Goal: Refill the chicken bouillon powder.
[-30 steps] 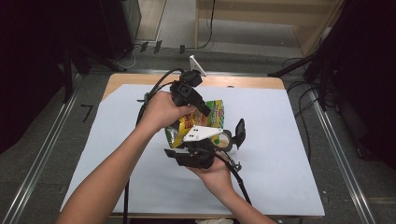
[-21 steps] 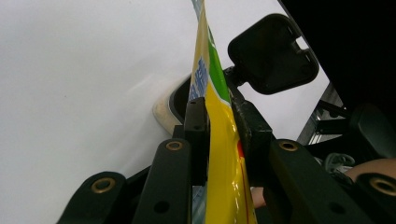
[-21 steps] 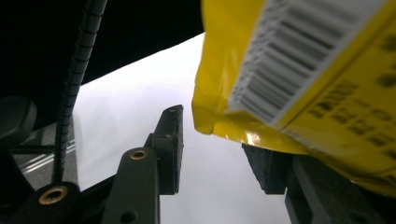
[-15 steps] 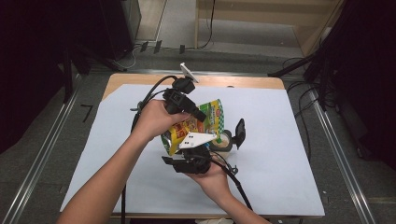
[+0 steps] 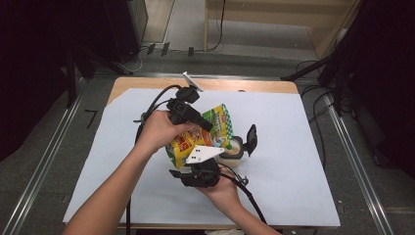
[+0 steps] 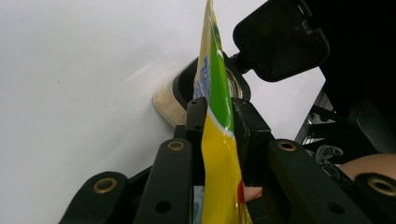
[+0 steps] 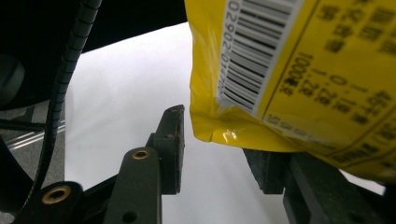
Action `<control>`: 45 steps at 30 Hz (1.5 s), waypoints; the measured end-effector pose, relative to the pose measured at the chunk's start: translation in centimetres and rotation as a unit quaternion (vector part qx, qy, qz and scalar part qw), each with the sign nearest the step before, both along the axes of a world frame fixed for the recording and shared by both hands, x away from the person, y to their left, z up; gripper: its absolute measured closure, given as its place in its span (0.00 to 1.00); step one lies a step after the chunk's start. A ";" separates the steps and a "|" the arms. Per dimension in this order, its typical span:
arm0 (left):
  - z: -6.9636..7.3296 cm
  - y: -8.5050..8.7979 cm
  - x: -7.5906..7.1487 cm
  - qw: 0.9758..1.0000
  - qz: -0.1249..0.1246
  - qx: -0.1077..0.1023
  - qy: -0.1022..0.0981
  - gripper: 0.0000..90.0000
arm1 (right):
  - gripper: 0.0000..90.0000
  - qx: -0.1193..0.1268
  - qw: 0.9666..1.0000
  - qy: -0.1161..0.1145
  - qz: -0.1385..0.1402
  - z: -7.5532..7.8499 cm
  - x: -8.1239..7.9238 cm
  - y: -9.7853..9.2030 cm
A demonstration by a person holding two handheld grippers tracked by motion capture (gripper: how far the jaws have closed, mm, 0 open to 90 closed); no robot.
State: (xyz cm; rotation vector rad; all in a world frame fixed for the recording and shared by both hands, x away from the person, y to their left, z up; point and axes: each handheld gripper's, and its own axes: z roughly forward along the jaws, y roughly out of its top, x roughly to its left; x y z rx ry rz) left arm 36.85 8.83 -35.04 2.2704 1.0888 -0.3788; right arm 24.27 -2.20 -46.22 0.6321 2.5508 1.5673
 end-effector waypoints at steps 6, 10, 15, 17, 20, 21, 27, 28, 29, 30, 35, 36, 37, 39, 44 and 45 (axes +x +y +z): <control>-0.8 0.1 0.0 1.000 0.001 -0.011 0.010 0.87 | 0.68 -0.007 1.000 -0.002 0.007 -0.7 -0.1 -0.1; -1.4 0.1 0.0 1.000 -0.003 -0.015 0.015 0.88 | 0.68 -0.013 1.000 0.004 0.010 -1.1 0.1 -0.3; -1.8 0.1 -0.1 1.000 -0.004 -0.021 0.016 0.88 | 0.68 -0.020 1.000 0.007 0.012 -1.5 0.0 -0.4; -1.9 0.1 -0.1 1.000 -0.003 -0.025 0.017 0.88 | 0.68 -0.020 1.000 0.003 0.012 -1.6 0.1 -0.4; -2.1 0.2 -0.2 1.000 -0.006 -0.027 0.014 0.89 | 0.68 -0.024 1.000 0.003 0.011 -1.8 0.2 -0.5; -2.2 0.2 -0.3 0.999 -0.004 -0.032 0.015 0.89 | 0.68 -0.025 1.000 0.001 0.011 -1.9 0.2 -0.6; -2.8 0.4 -0.5 0.999 -0.004 -0.039 0.013 0.90 | 0.68 -0.042 0.999 0.002 0.005 -2.3 0.2 -0.6; -2.8 0.4 -0.6 0.999 -0.001 -0.043 0.012 0.90 | 0.68 -0.043 0.999 0.002 0.004 -2.4 0.2 -0.6; -2.9 0.4 -0.7 0.999 -0.002 -0.045 0.011 0.90 | 0.68 -0.044 0.999 0.001 0.004 -2.4 0.2 -0.6; -2.8 0.5 -0.7 0.999 -0.003 -0.044 0.007 0.90 | 0.68 -0.044 0.999 0.002 0.004 -2.5 0.2 -0.6; -2.9 0.6 -1.2 0.998 -0.002 -0.054 -0.012 0.90 | 0.68 -0.050 0.999 0.000 0.004 -2.6 0.2 -0.7; -3.0 0.7 -1.3 0.998 -0.004 -0.056 -0.013 0.90 | 0.68 -0.051 0.999 0.000 0.005 -2.6 0.2 -0.7; -3.0 0.7 -1.2 0.998 -0.003 -0.056 -0.012 0.91 | 0.68 -0.052 0.999 0.002 0.004 -2.6 0.2 -0.7; -3.0 0.8 -1.2 0.998 -0.004 -0.057 -0.013 0.91 | 0.68 -0.049 0.999 0.006 0.006 -2.7 0.2 -0.7; -2.9 1.2 -1.3 0.998 -0.002 -0.065 -0.016 0.92 | 0.67 -0.050 0.999 0.008 0.010 -2.9 0.2 -0.7; -2.9 1.3 -1.3 0.998 -0.002 -0.067 -0.017 0.92 | 0.67 -0.051 0.999 0.013 0.009 -2.9 0.2 -0.7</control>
